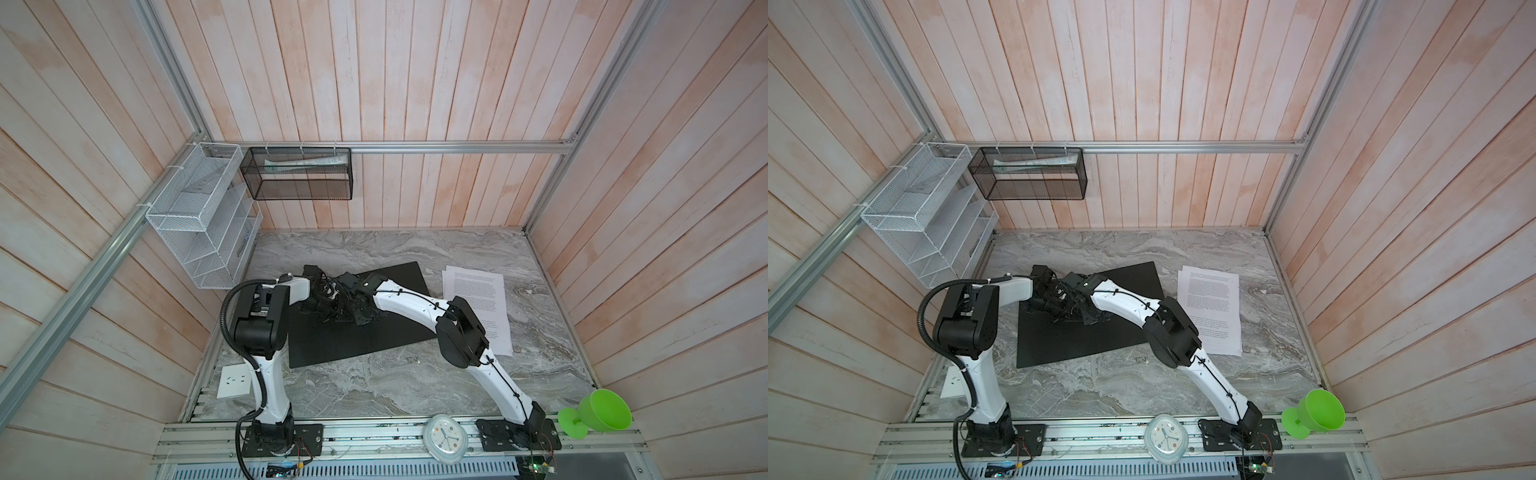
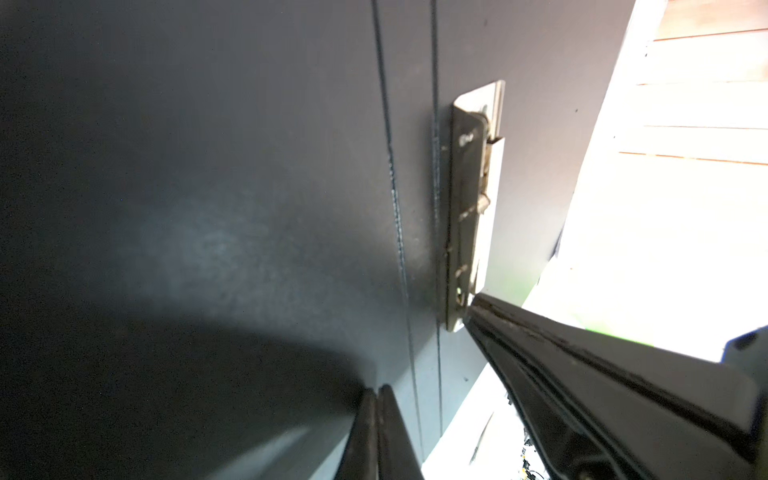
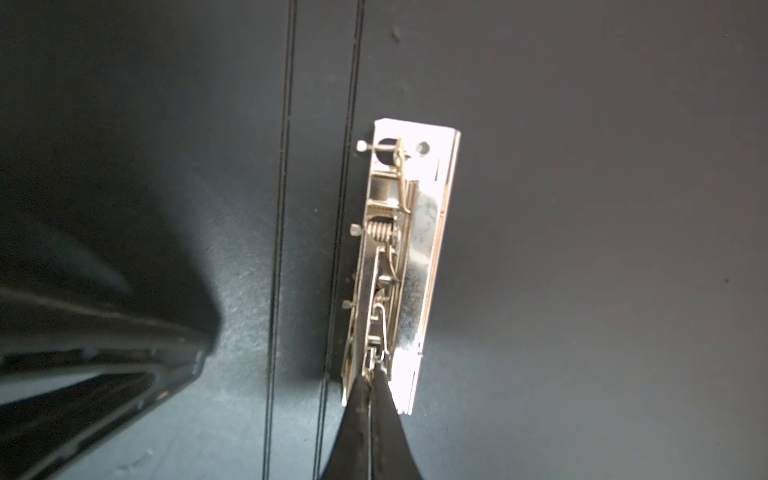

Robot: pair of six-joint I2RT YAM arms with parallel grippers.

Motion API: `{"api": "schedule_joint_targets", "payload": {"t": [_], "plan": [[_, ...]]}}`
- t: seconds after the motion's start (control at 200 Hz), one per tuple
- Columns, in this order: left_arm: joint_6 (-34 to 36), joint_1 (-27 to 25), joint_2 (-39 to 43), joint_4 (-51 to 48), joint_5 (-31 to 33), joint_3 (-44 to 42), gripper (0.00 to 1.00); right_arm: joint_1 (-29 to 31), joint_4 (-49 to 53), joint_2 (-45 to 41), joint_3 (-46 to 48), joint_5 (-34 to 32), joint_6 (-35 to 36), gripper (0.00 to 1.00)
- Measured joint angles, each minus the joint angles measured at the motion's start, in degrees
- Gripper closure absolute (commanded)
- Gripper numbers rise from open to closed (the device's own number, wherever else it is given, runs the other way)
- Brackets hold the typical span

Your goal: Put the files into the folder

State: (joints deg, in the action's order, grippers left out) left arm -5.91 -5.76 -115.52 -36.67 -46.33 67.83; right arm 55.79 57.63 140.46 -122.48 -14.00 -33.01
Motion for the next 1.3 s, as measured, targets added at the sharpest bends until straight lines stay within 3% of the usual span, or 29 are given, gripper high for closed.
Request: {"api": "schedule_joint_targets", "payload": {"t": [1.301], "plan": [[-0.35,0.02,-0.63,-1.29,0.09,0.96,0.92,-1.77,4.48,-0.44,-4.68,-2.4,0.52,0.97]]}}
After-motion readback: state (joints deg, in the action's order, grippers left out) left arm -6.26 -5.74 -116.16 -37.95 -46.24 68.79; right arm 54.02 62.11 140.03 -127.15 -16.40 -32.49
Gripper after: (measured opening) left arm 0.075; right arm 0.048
